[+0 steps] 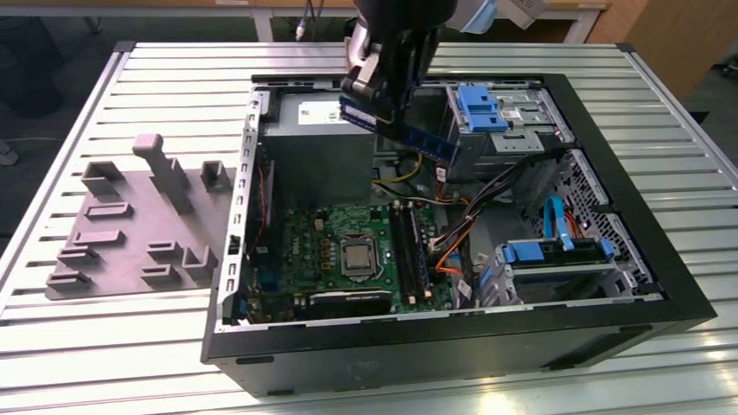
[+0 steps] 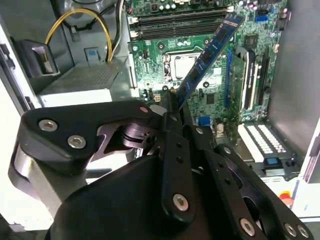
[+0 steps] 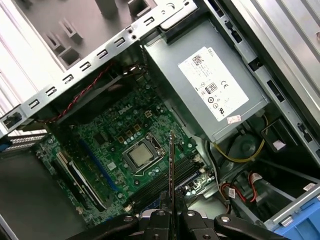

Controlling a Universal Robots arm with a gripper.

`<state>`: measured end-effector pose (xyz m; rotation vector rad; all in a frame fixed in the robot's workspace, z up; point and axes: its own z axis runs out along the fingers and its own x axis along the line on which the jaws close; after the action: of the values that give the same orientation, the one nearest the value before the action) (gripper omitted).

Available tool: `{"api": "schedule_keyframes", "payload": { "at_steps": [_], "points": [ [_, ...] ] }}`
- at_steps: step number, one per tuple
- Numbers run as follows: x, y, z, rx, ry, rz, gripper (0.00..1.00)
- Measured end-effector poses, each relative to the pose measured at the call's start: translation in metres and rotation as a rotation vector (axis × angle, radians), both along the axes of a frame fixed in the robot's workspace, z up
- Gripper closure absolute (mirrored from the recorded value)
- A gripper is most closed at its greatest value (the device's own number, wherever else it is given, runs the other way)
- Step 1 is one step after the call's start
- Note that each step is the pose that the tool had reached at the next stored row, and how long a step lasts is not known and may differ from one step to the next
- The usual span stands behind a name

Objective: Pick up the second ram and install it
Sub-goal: 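Insert the second ram into the second slot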

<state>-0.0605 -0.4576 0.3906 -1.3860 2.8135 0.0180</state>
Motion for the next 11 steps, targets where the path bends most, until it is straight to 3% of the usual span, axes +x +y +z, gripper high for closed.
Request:
{"api": "schedule_keyframes", "payload": {
  "at_steps": [11],
  "points": [
    [0.0000,0.0000,-0.0014,-0.0016,0.0000,-0.109,0.86]
  ]
}}
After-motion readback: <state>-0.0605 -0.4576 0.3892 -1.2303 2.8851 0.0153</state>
